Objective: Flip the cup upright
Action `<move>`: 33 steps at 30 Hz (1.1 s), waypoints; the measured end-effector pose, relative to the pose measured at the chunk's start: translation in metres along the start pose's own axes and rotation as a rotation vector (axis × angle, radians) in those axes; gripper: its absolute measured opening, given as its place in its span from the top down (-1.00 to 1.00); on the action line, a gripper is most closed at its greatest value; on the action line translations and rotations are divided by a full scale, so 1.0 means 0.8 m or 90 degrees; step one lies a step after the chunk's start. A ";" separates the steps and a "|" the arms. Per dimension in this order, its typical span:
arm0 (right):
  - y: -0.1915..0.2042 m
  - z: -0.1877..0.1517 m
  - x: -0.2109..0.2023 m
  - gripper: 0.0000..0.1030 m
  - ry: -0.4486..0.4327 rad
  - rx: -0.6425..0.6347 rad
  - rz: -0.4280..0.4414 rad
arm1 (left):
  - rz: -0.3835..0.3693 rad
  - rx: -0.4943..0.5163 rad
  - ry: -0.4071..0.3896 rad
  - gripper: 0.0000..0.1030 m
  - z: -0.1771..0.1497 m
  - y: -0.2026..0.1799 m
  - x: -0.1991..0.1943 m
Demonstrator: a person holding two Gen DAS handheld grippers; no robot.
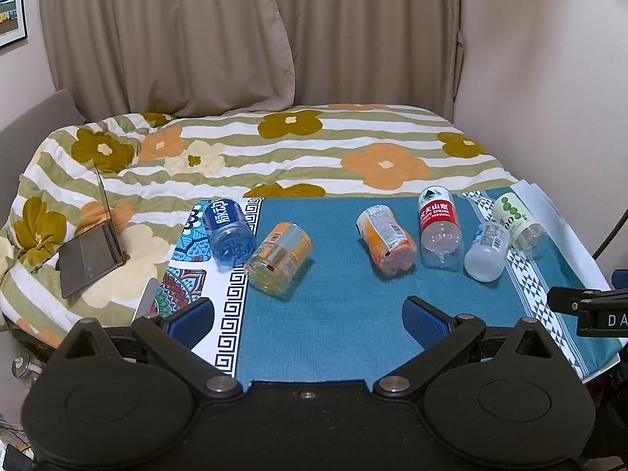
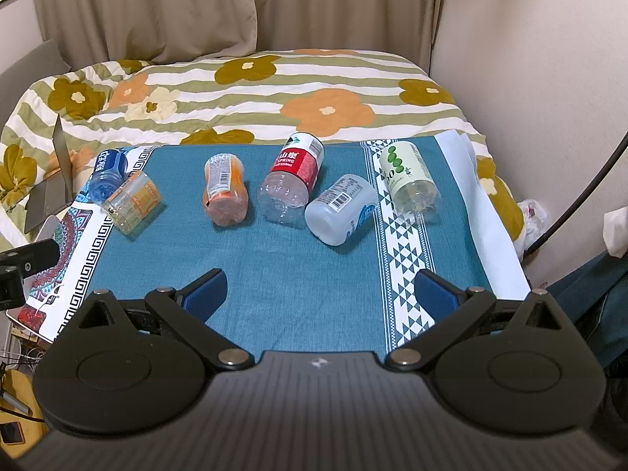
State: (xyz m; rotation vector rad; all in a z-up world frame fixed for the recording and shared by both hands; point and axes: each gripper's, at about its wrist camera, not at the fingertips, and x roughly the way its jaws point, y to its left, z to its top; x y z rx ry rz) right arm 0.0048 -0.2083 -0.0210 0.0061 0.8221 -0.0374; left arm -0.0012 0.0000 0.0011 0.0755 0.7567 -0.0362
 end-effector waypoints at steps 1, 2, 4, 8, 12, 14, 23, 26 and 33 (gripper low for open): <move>0.000 0.000 0.000 -1.00 0.000 0.000 0.000 | 0.000 0.000 0.000 -1.00 0.000 0.000 0.000; 0.000 0.000 0.000 -1.00 0.000 0.000 0.000 | 0.000 0.000 0.000 -1.00 0.000 0.000 0.000; 0.000 0.000 0.000 -1.00 0.000 0.000 0.000 | 0.000 -0.001 0.001 -1.00 0.000 0.000 0.000; 0.000 -0.001 0.000 -1.00 0.000 -0.001 0.001 | 0.000 -0.001 0.001 -1.00 -0.001 -0.001 0.003; 0.001 -0.001 0.000 -1.00 0.001 0.000 0.001 | 0.000 -0.002 0.000 -1.00 -0.004 -0.002 0.003; 0.003 0.000 -0.002 -1.00 0.000 -0.002 0.000 | 0.000 -0.002 0.001 -1.00 -0.005 -0.002 0.003; 0.000 -0.004 0.000 -1.00 0.002 -0.006 0.000 | -0.003 -0.006 0.003 -1.00 -0.003 -0.004 -0.002; -0.001 -0.004 0.000 -1.00 0.002 -0.007 -0.001 | -0.003 -0.006 0.004 -1.00 -0.003 -0.005 -0.003; -0.001 -0.003 -0.001 -1.00 0.002 -0.006 0.000 | -0.004 -0.007 0.004 -1.00 -0.003 -0.006 -0.004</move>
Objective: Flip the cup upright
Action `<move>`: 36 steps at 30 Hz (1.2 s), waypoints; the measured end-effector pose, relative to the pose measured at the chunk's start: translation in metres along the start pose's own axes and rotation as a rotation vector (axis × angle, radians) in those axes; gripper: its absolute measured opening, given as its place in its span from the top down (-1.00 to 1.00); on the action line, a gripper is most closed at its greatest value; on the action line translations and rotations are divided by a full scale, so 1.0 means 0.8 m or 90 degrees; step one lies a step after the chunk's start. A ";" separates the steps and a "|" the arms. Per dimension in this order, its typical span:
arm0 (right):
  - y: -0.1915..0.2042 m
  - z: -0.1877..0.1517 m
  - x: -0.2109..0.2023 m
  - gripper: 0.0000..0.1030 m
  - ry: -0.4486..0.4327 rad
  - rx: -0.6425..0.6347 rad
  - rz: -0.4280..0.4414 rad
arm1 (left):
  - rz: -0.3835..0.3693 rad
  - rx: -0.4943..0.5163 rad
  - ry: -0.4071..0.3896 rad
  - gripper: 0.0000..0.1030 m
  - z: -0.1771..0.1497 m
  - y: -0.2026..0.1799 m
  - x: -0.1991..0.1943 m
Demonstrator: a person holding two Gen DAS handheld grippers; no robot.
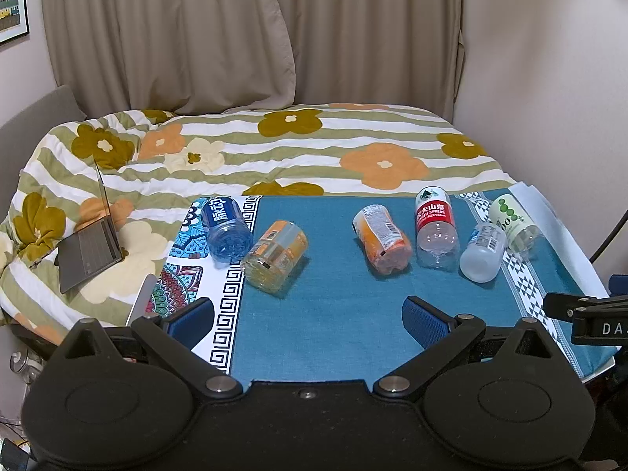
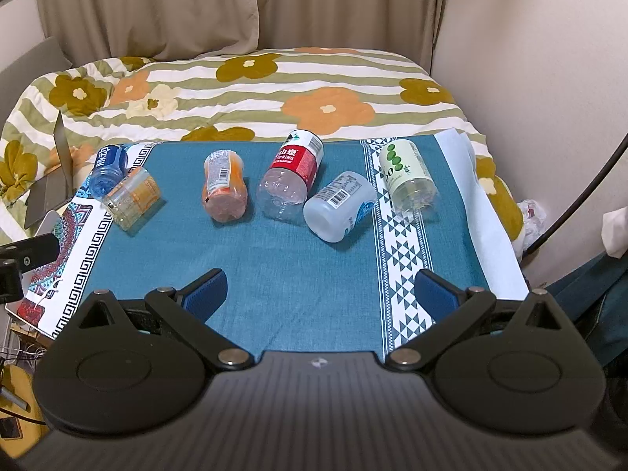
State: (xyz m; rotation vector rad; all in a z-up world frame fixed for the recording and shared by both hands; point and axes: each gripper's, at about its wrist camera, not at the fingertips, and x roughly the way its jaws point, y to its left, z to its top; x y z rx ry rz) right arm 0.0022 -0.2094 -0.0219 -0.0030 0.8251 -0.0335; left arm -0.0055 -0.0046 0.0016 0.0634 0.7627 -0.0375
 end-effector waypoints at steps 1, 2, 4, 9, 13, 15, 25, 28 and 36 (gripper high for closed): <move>-0.001 0.000 0.000 -1.00 0.000 0.000 0.000 | 0.000 0.000 0.000 -1.00 0.000 0.001 0.001; -0.001 0.000 0.000 -1.00 0.000 0.000 0.000 | 0.000 0.000 0.000 -1.00 0.000 0.000 0.000; -0.002 0.000 -0.001 -1.00 0.000 0.000 0.001 | 0.000 0.000 0.000 -1.00 0.000 0.000 0.000; -0.003 0.001 0.000 -1.00 0.001 0.000 0.002 | 0.001 -0.003 0.007 -1.00 0.002 -0.004 -0.002; -0.006 0.009 -0.005 -1.00 0.007 -0.007 0.006 | 0.004 -0.012 0.012 -1.00 0.012 -0.015 -0.002; -0.011 0.012 -0.006 -1.00 0.006 -0.010 0.009 | 0.006 -0.015 0.010 -1.00 0.014 -0.019 -0.003; -0.031 0.025 0.004 -1.00 0.017 -0.009 0.022 | 0.013 -0.033 0.019 -1.00 0.023 -0.033 0.006; -0.039 0.032 0.008 -1.00 0.015 -0.015 0.023 | 0.016 -0.041 0.016 -1.00 0.029 -0.041 0.009; -0.066 0.049 0.026 -1.00 0.012 -0.015 0.031 | 0.019 -0.047 0.020 -1.00 0.052 -0.062 0.029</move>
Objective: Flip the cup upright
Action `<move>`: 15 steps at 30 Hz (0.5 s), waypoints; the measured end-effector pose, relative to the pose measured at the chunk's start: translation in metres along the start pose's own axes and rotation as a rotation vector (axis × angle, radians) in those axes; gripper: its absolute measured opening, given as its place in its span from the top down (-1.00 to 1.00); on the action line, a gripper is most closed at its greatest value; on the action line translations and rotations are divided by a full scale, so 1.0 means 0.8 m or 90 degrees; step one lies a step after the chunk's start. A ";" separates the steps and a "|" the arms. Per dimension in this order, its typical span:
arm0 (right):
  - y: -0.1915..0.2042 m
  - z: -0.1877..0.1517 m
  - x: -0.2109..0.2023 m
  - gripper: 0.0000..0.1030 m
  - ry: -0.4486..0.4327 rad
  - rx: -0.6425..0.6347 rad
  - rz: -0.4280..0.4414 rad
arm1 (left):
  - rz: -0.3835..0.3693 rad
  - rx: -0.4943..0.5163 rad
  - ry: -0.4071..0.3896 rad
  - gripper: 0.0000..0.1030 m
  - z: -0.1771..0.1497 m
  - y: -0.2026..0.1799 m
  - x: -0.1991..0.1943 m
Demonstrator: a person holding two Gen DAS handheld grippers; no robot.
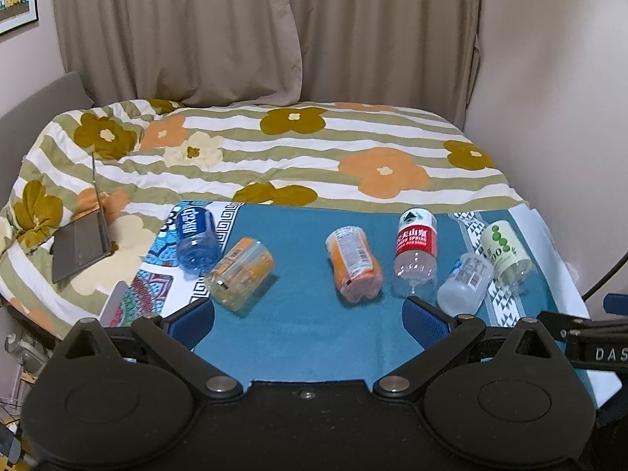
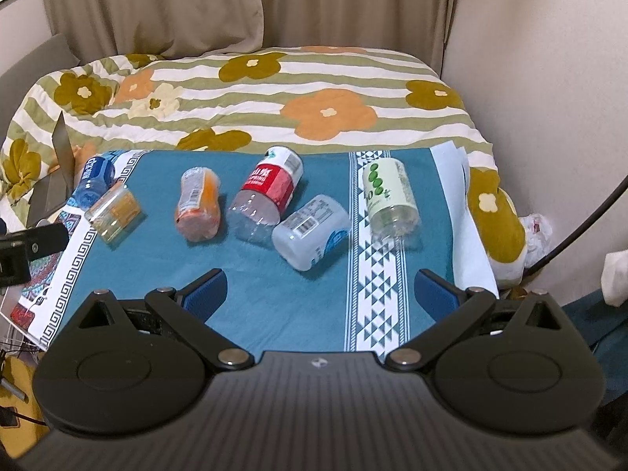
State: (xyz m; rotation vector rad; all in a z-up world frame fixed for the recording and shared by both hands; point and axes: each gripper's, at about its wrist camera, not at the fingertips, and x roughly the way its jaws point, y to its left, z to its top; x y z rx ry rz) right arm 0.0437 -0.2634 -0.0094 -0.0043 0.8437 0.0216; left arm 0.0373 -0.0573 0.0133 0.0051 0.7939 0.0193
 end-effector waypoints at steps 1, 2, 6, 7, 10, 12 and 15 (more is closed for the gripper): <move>-0.003 0.003 0.003 -1.00 0.001 0.002 -0.001 | -0.001 -0.001 0.005 -1.00 0.005 -0.002 0.007; -0.006 0.006 0.007 -1.00 0.003 0.005 -0.002 | -0.003 -0.002 0.011 -1.00 0.011 -0.003 0.014; -0.018 0.018 0.020 -1.00 0.005 0.019 -0.008 | -0.025 -0.010 0.034 -1.00 0.040 -0.005 0.054; -0.020 0.021 0.024 -1.00 0.006 0.023 -0.012 | -0.031 -0.010 0.038 -1.00 0.045 -0.005 0.063; -0.025 0.029 0.042 -1.00 0.015 0.037 -0.029 | -0.051 -0.005 0.059 -1.00 0.062 -0.010 0.097; -0.027 0.034 0.053 -1.00 0.023 0.049 -0.041 | -0.067 -0.003 0.083 -1.00 0.071 -0.011 0.123; -0.028 0.038 0.070 -1.00 0.035 0.065 -0.056 | -0.088 0.001 0.114 -0.99 0.081 -0.014 0.158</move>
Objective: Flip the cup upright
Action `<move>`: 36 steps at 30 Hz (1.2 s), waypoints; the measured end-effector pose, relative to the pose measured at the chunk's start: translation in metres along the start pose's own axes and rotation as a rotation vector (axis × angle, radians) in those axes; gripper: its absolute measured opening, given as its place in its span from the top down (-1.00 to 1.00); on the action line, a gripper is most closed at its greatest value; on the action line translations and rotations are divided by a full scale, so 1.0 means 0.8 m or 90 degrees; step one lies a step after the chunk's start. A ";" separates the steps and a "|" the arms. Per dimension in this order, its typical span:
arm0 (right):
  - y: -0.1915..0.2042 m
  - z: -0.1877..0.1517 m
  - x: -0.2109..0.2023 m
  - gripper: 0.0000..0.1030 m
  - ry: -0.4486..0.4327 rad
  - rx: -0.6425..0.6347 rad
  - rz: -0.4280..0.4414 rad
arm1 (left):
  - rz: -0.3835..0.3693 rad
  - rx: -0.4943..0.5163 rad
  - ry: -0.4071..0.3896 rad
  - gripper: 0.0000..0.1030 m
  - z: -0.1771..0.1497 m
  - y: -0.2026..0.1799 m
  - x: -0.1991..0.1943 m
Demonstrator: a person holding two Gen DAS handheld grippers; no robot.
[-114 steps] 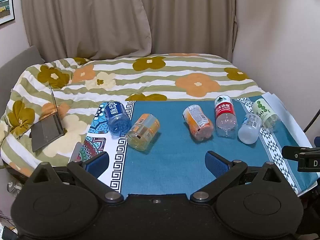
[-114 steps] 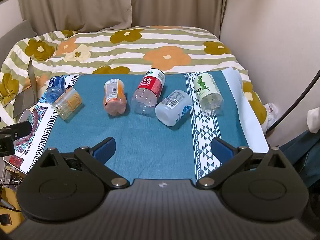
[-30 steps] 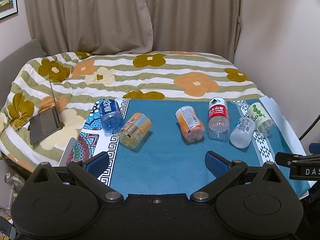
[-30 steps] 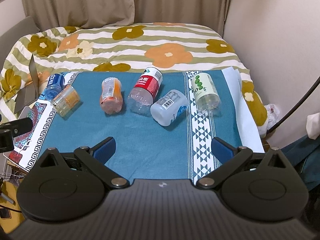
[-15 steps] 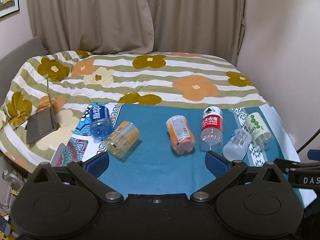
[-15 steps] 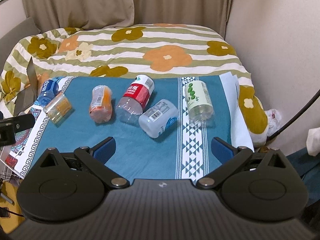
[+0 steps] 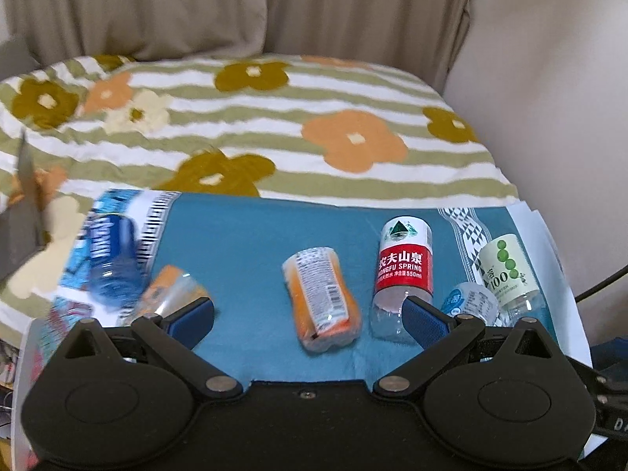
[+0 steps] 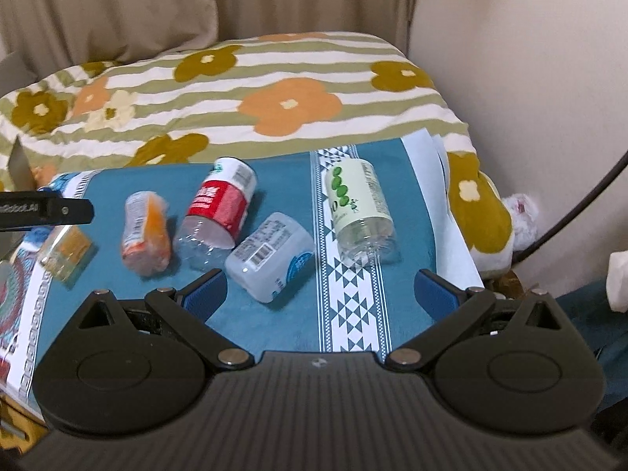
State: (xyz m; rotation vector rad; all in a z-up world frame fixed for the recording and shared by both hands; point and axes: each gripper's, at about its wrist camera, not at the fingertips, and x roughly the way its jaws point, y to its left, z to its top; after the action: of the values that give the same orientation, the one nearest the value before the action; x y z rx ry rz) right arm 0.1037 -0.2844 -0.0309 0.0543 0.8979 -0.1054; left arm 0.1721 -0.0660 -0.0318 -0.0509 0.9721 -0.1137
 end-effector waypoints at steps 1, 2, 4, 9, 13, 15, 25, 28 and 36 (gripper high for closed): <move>0.001 0.001 0.006 -1.00 0.005 0.004 -0.005 | -0.004 0.002 0.009 -0.99 0.006 0.000 0.011; 0.001 0.003 0.012 -1.00 0.010 0.009 -0.009 | -0.008 0.003 0.019 -0.99 0.011 0.001 0.022; 0.002 0.007 0.024 -1.00 0.021 0.023 -0.019 | -0.021 0.002 0.043 -0.99 0.020 0.003 0.044; 0.004 0.015 0.051 -1.00 0.045 0.064 -0.036 | -0.050 -0.012 0.106 -0.91 0.039 0.010 0.096; 0.009 0.020 0.071 -1.00 0.063 0.081 -0.046 | -0.071 -0.026 0.150 -0.91 0.043 0.015 0.129; 0.011 0.021 0.080 -1.00 0.072 0.090 -0.049 | -0.075 -0.025 0.166 -0.83 0.043 0.018 0.141; 0.024 0.022 0.104 -1.00 0.097 0.106 -0.050 | -0.110 -0.044 0.230 -0.30 0.037 0.022 0.176; 0.025 0.021 0.106 -1.00 0.101 0.107 -0.049 | -0.117 -0.043 0.230 -0.27 0.037 0.021 0.177; 0.030 0.018 0.103 -1.00 0.099 0.099 -0.035 | -0.108 -0.031 0.214 -0.22 0.036 0.021 0.167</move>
State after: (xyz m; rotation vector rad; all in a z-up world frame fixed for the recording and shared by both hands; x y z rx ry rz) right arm 0.1690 -0.2677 -0.0866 0.1847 1.0464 -0.2243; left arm 0.2718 -0.0652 -0.1264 -0.1626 1.3056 -0.2611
